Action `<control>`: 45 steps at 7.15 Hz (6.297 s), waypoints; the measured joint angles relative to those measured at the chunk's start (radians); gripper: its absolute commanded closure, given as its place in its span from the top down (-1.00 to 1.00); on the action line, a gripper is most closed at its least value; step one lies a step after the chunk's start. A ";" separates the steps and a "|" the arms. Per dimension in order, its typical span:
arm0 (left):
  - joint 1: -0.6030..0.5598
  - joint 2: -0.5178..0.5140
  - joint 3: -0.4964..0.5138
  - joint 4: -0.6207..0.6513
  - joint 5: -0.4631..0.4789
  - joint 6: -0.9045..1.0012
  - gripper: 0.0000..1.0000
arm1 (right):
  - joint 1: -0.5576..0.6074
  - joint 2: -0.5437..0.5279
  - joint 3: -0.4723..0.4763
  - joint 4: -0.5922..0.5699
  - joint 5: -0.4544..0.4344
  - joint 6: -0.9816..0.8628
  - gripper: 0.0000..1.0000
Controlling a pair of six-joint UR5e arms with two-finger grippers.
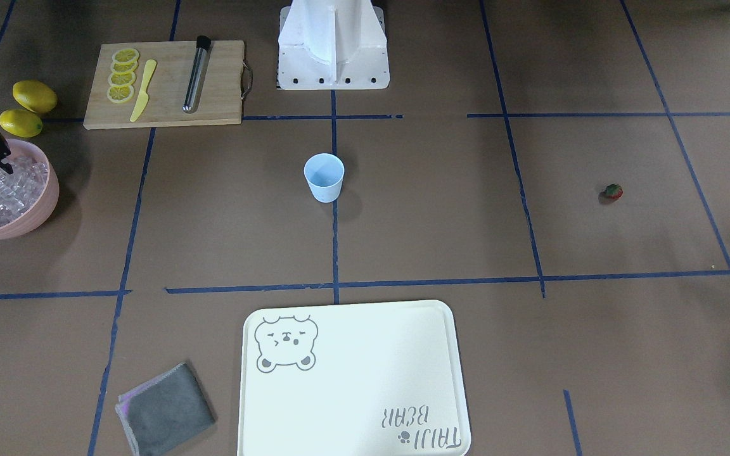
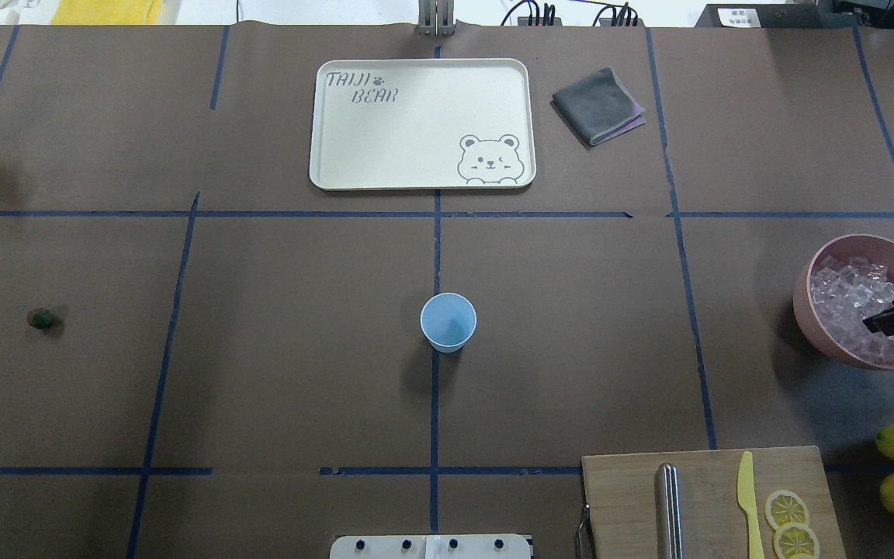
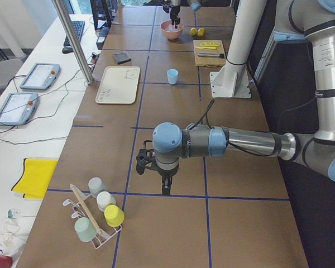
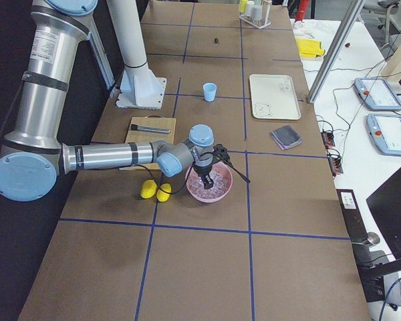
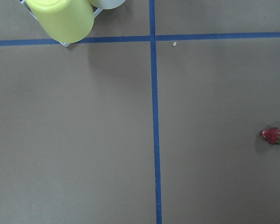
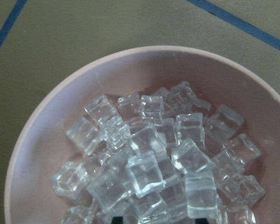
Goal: Put ice and strawberries in cup
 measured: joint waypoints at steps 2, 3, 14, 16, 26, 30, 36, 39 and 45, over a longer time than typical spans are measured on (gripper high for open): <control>0.000 0.000 0.000 0.000 0.000 0.000 1.00 | 0.002 -0.004 0.003 0.001 0.003 -0.002 -0.66; 0.000 0.000 0.000 0.000 0.000 0.000 1.00 | 0.002 -0.006 0.005 0.001 0.005 -0.003 -0.66; 0.000 0.004 -0.002 0.000 -0.002 0.000 1.00 | -0.016 0.247 0.173 -0.199 0.032 0.375 -0.91; 0.000 0.003 -0.002 -0.001 -0.002 0.000 1.00 | -0.158 0.459 0.176 -0.375 -0.063 0.549 -0.91; 0.000 0.002 -0.001 0.000 -0.001 0.000 1.00 | -0.624 1.056 -0.106 -0.665 -0.517 1.014 -0.86; 0.000 0.000 -0.002 -0.002 -0.001 0.000 1.00 | -0.625 1.038 -0.104 -0.662 -0.526 1.006 0.98; 0.000 -0.001 -0.002 -0.002 -0.002 0.000 1.00 | -0.493 0.936 0.026 -0.684 -0.420 0.842 0.98; 0.000 -0.002 -0.002 -0.002 -0.002 0.000 1.00 | -0.284 0.742 0.140 -0.681 -0.240 0.482 0.98; 0.000 -0.004 -0.003 -0.002 -0.002 0.000 1.00 | 0.078 0.392 0.197 -0.666 0.000 -0.209 0.98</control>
